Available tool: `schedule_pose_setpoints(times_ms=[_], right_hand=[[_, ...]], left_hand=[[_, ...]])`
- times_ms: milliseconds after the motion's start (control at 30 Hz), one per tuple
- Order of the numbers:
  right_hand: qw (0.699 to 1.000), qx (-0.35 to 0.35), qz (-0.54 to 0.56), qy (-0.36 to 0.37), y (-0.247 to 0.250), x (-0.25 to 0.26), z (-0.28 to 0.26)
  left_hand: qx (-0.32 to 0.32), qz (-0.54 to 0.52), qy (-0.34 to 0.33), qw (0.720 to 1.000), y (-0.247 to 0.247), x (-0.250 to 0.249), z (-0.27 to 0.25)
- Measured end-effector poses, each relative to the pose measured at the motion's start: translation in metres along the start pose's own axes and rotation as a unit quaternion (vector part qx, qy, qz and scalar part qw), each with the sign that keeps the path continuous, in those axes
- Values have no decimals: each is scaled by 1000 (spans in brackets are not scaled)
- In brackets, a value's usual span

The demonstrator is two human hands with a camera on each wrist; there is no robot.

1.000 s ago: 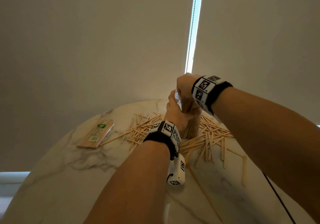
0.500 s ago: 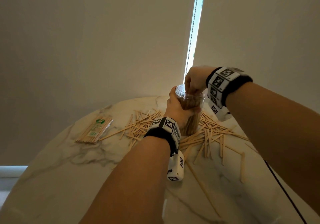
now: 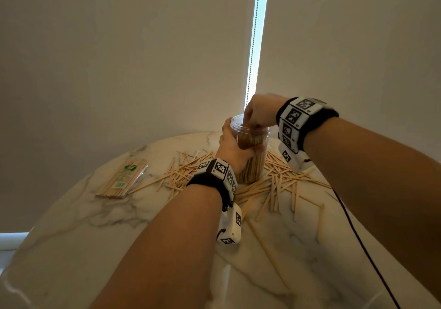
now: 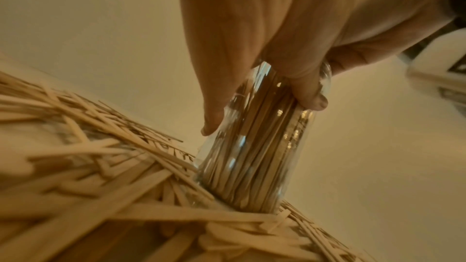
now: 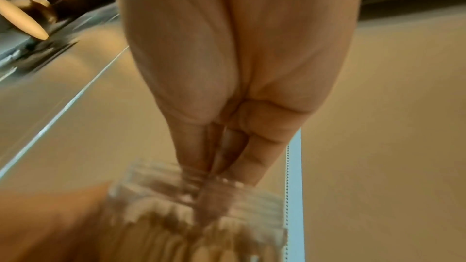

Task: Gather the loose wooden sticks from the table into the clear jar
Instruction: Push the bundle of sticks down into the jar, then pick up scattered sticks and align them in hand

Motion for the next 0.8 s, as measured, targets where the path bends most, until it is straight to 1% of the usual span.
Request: schedule_pose_setpoints(times_ms=[67,133,167,200,233,267,333,367,433,533,600,633,667,733,800], right_hand=[[994,-57,88,-2,8,-6,-13],[979,-137,149,-13,13,-13,-30],[971,-165,171,-20,13,-16,-40],[966,-173,190,-32,10,-19,-50],[966,-156,203,-46,4,-24,-60],[971,-118,196,-62,-5,-27,-70],[989,-7,121,-87,-29,-34,-86],[992,46,69,-97,-41,-38,-95],[985,122,-4,-125,-60,-43,-117],[959,214,-87,-163,-78,-52,-144],[950,239,-117,-163,-86,-50,-153],[952,243,-114,-149,-89,-46,-155],[954,247,-102,-133,-92,-41,-156],[962,239,-60,-118,-93,-24,-160],[966,235,-31,-99,-91,-3,-167]], left_hand=[[0,3,2,1000,-1,0,0],[0,9,2,1000,-2,-3,-1],[1,16,7,1000,-2,-6,-2],[1,25,14,1000,-1,-8,-4],[4,35,23,999,1,-10,-7],[11,47,31,998,4,-14,-11],[41,102,51,993,13,-23,-24],[57,152,63,985,19,-29,-33],[73,272,81,956,36,-40,-52],[79,430,102,894,68,-50,-82],[115,514,138,839,82,-50,-109],[135,543,156,814,86,-49,-124],[154,558,178,796,89,-47,-139],[186,553,228,779,88,-44,-168],[214,568,243,756,80,-43,-189]])
Point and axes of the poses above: each hand's wrist, its own z-axis towards the middle knuckle, its own y-axis out of the back of the hand, x = y × z, the point moved 2 cm from there along z, towards the middle knuckle, and after that the axes turned 4 degrees about -z, right-handed, at the moved point
